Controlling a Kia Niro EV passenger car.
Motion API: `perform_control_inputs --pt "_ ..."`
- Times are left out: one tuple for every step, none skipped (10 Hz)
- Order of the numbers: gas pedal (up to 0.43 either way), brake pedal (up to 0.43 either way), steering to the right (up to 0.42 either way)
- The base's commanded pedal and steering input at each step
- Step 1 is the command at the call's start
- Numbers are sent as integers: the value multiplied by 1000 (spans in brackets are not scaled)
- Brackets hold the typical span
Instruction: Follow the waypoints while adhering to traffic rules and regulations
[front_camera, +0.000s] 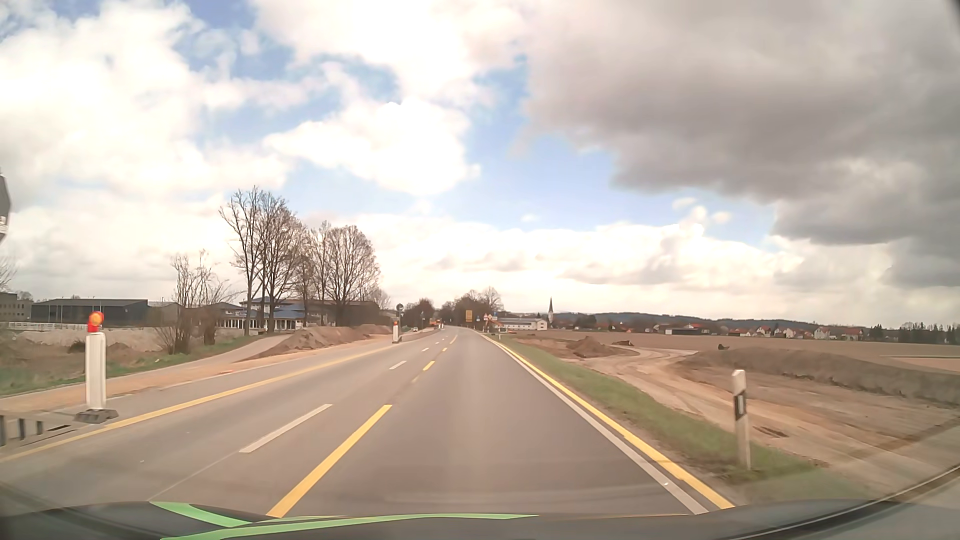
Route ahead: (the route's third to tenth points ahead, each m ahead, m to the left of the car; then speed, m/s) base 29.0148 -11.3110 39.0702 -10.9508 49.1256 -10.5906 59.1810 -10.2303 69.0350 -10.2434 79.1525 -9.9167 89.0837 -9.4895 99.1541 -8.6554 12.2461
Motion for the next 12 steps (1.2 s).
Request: perform_control_inputs --pt "110 0 0" --pt "110 0 0" --pt "110 0 0" --pt "110 0 0" --pt "110 0 1" --pt "110 0 1" --pt "110 0 1" --pt "98 0 1" --pt "98 0 1" --pt "98 0 1" --pt "98 0 1" --pt "98 0 1"
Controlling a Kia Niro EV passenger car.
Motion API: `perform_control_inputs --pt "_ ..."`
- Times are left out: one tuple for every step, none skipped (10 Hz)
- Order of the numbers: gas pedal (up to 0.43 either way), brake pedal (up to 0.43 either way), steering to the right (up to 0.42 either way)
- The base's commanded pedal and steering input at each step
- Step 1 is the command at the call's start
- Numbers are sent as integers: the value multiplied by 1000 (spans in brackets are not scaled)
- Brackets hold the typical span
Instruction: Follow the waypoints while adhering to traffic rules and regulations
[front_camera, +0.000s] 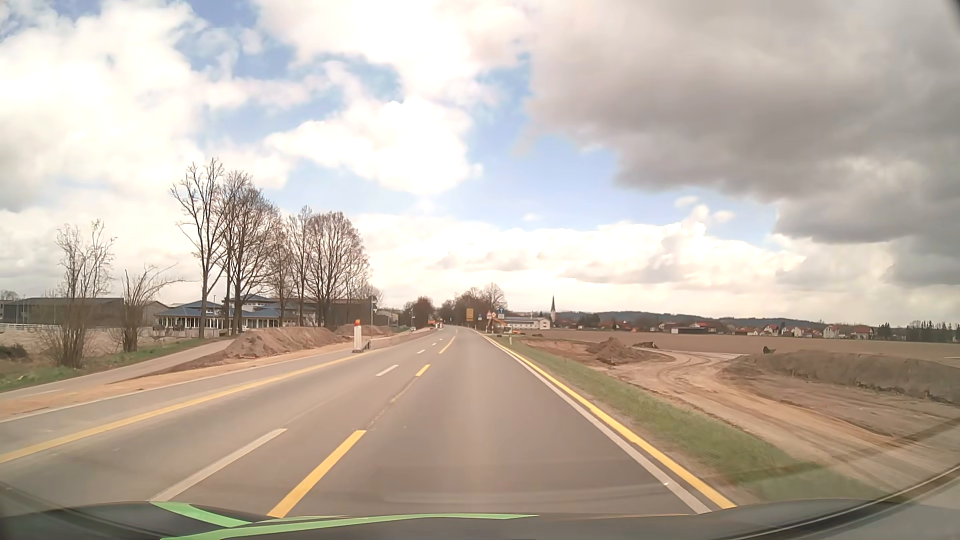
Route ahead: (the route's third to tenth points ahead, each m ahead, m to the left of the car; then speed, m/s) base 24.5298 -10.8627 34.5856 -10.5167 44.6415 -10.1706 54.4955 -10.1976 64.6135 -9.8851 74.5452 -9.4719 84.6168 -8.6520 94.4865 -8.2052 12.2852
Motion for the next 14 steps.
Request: perform_control_inputs --pt "98 0 1" --pt "98 0 1" --pt "98 0 1" --pt "98 0 1" --pt "98 0 1" --pt "98 0 1" --pt "98 0 1" --pt "98 0 1" --pt "98 0 1" --pt "98 0 1" --pt "98 0 1" --pt "87 0 1" --pt "87 0 1" --pt "87 0 1"
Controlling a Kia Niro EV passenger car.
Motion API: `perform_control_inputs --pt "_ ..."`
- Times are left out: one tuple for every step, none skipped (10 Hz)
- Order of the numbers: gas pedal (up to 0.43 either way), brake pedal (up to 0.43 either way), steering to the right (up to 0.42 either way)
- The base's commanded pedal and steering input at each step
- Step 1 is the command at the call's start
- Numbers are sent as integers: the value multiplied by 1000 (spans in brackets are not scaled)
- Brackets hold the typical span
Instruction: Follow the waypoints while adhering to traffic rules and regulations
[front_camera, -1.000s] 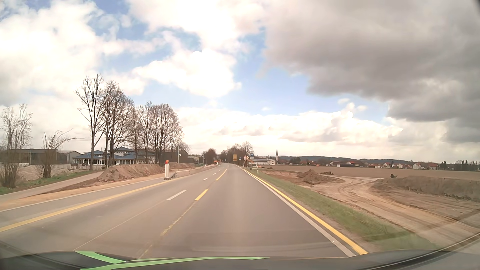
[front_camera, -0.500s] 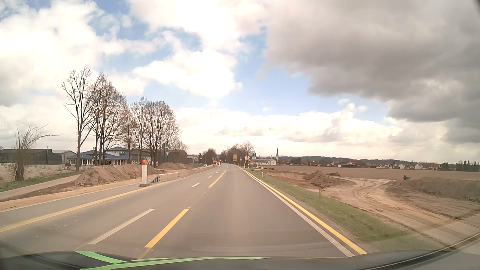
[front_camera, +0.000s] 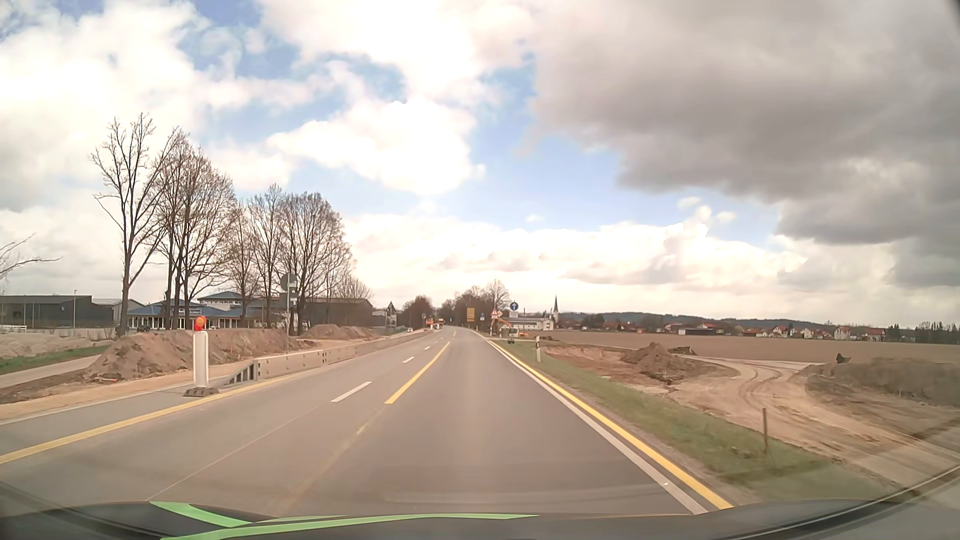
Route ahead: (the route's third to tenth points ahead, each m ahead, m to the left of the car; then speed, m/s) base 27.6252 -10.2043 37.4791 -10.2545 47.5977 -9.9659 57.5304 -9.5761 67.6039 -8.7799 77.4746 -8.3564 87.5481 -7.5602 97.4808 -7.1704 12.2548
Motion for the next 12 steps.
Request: perform_control_inputs --pt "87 0 1" --pt "87 0 1" --pt "87 0 1" --pt "87 0 1" --pt "87 0 1" --pt "87 0 1" --pt "98 0 0" --pt "98 0 1" --pt "98 0 0" --pt "98 0 0" --pt "98 0 0" --pt "98 0 0"
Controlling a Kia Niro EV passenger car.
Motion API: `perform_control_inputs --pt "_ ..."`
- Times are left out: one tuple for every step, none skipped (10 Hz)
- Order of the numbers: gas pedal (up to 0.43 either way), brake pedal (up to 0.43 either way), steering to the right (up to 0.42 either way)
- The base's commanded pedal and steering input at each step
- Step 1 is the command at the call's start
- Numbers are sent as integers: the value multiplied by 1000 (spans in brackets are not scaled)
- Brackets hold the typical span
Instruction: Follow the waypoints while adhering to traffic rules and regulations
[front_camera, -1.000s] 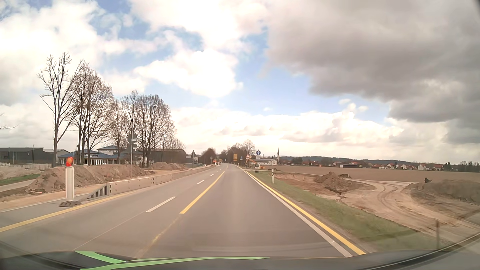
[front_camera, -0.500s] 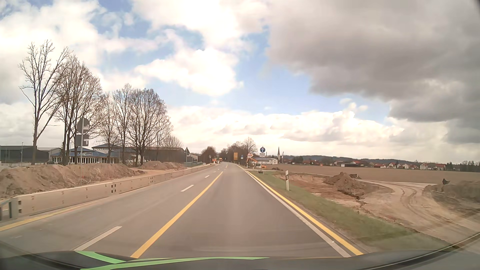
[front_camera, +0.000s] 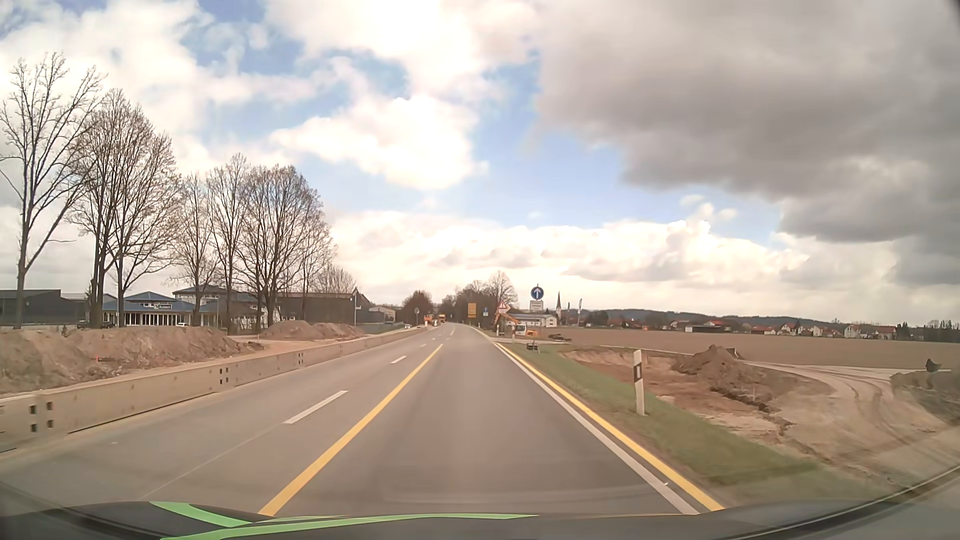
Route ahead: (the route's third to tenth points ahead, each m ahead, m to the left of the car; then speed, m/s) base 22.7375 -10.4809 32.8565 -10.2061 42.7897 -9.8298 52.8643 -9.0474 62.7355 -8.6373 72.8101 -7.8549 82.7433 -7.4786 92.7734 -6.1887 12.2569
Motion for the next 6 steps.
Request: perform_control_inputs --pt "98 0 0" --pt "98 0 0" --pt "98 0 0" --pt "98 0 0" --pt "98 0 0" --pt "98 0 0"
